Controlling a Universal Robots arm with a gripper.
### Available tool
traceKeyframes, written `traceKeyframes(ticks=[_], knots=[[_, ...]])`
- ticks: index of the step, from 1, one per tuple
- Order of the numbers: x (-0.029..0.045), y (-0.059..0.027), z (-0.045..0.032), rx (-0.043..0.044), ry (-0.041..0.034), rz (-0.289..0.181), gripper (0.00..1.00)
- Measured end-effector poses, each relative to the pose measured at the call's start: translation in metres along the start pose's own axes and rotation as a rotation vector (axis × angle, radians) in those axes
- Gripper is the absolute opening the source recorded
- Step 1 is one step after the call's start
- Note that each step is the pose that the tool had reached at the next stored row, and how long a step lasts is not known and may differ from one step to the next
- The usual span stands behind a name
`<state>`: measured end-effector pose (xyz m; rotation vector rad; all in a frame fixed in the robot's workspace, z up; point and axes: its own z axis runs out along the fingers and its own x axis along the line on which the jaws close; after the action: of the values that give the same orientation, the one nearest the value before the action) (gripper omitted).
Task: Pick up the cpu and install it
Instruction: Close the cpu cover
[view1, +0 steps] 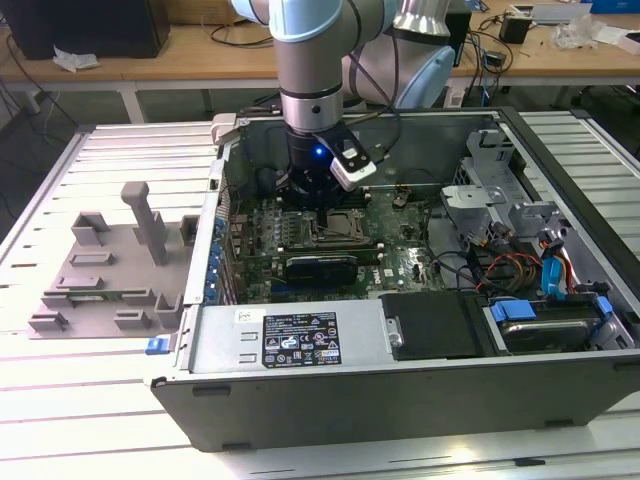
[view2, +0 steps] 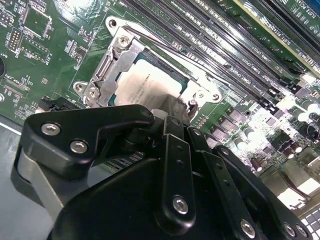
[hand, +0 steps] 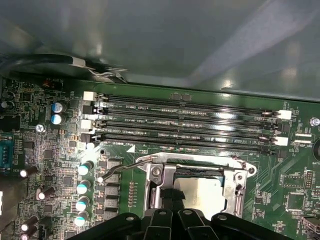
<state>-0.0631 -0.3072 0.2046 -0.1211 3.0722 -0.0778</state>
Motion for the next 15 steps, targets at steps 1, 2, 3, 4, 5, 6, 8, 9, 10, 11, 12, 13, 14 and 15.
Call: traceKeyframes(ticks=[1, 2, 3, 4, 5, 6, 8, 9, 10, 11, 12, 13, 14, 15], knots=[[-0.0001, 0.0000, 0.0000, 0.0000, 0.0000, 0.000, 0.11], [-0.0002, 0.0000, -0.0003, 0.0000, 0.0000, 0.000, 0.11], [-0.0002, 0.0000, -0.0011, 0.0000, 0.0000, 0.000, 0.11], [-0.0002, -0.0001, -0.0019, 0.0000, 0.0000, 0.000, 0.11], [-0.0003, -0.0001, -0.0025, -0.0001, -0.0001, 0.000, 0.11], [-0.0003, -0.0002, -0.0038, 0.0000, 0.0000, 0.000, 0.11], [-0.0005, -0.0004, -0.0073, 0.0000, 0.0000, 0.000, 0.11], [-0.0007, -0.0005, -0.0093, 0.0000, -0.0001, 0.000, 0.11], [-0.0008, -0.0006, -0.0116, 0.0000, 0.0000, 0.000, 0.11], [-0.0009, -0.0007, -0.0131, -0.0001, -0.0001, 0.000, 0.11], [-0.0010, -0.0008, -0.0146, 0.0000, 0.0000, 0.000, 0.11], [-0.0012, -0.0009, -0.0176, 0.0000, 0.0000, 0.000, 0.11], [-0.0013, -0.0010, -0.0188, 0.0000, 0.0001, 0.000, 0.11], [-0.0013, -0.0011, -0.0196, 0.0000, 0.0000, 0.000, 0.11]])
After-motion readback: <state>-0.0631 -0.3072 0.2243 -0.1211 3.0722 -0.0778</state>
